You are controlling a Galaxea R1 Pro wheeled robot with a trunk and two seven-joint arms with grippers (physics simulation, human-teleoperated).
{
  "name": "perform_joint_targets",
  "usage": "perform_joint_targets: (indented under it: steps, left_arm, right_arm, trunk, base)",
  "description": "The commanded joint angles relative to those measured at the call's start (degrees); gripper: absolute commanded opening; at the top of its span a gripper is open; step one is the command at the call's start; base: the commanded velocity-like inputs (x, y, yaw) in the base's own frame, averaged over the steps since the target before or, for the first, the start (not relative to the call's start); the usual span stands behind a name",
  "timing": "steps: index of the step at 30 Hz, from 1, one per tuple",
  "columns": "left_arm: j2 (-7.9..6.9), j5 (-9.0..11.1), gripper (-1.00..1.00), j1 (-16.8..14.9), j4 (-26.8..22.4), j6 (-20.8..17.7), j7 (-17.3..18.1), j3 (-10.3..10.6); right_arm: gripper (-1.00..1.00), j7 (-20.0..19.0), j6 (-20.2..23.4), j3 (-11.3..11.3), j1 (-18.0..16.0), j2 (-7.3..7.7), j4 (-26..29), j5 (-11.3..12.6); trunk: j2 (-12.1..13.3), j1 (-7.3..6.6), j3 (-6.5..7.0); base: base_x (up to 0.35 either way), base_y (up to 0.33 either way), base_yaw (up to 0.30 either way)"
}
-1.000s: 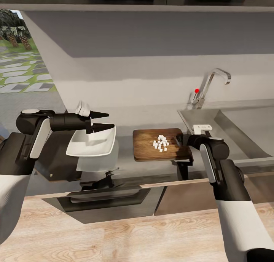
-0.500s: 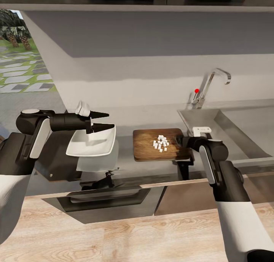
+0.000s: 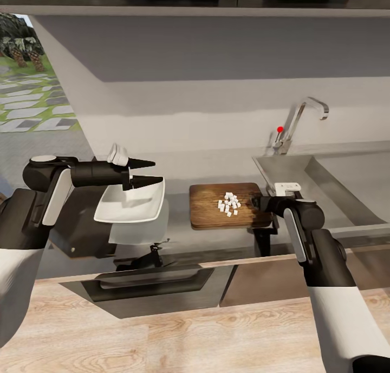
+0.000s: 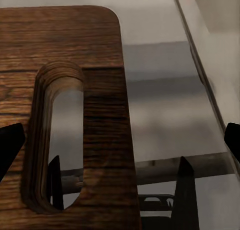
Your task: In the kitchen, take the Vidalia onion out of the sink, dice it on the chopping board with the paring knife, put the diced onion into the bowl on the countertop, then place both the paring knife and the chopping board into the sink.
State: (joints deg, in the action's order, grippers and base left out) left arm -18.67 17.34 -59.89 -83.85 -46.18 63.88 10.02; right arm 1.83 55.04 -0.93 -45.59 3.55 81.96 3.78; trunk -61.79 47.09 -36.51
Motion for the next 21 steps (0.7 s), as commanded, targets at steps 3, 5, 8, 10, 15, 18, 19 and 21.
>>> perform_joint_targets:
  steps: [3, 5, 8, 10, 15, 18, 19, 21]
  left_arm:
    - [-0.05, 0.33, 1.00, -0.05, 0.06, -0.34, -0.10, 0.09]
    - [-0.05, 0.33, 1.00, -0.05, 0.07, -0.33, -0.13, 0.12]
    - [-0.05, 0.33, 1.00, -0.05, 0.09, -0.31, -0.15, 0.12]
    - [-0.05, 0.33, 1.00, -0.05, 0.14, -0.31, -0.20, 0.10]
    - [-0.05, 0.33, 1.00, -0.05, 0.34, -0.31, -0.18, 0.09]
    - [-0.05, 0.33, 1.00, -0.05, 0.35, -0.31, -0.16, 0.09]
    - [-0.05, 0.33, 1.00, -0.05, 0.35, -0.33, -0.16, 0.09]
    - [-0.05, 0.33, 1.00, -0.05, 0.35, -0.32, -0.16, 0.09]
  right_arm:
    - [1.00, 0.19, 0.24, -0.06, -0.08, 0.05, 0.04, 0.36]
    - [1.00, 0.19, 0.24, -0.05, -0.07, 0.05, 0.04, 0.36]
    - [1.00, 0.19, 0.24, -0.08, -0.06, 0.06, 0.04, 0.36]
    - [1.00, 0.19, 0.24, -0.09, -0.06, 0.05, 0.04, 0.36]
    - [1.00, 0.19, 0.24, -0.04, -0.02, 0.08, 0.04, 0.34]
    - [1.00, 0.19, 0.24, -0.01, -0.02, 0.10, 0.04, 0.30]
    - [1.00, 0.19, 0.24, 0.01, -0.02, 0.15, 0.04, 0.29]
    - [1.00, 0.19, 0.24, 0.02, -0.02, 0.21, 0.04, 0.28]
  trunk:
    - [-0.04, 0.00, -0.05]
    - [-0.04, 0.00, -0.05]
    - [-0.04, 0.00, -0.05]
    - [-0.04, 0.00, -0.05]
    - [-0.04, 0.00, -0.05]
    - [-0.04, 0.00, -0.05]
    - [-0.04, 0.00, -0.05]
    - [-0.04, 0.00, -0.05]
  base:
    - [0.000, 0.000, 0.000]
    - [0.000, 0.000, 0.000]
    - [0.011, 0.000, 0.000]
    - [0.070, 0.000, 0.000]
    - [0.052, 0.000, 0.000]
    - [0.009, 0.000, 0.000]
    - [0.004, 0.000, 0.000]
    - [0.003, 0.000, 0.000]
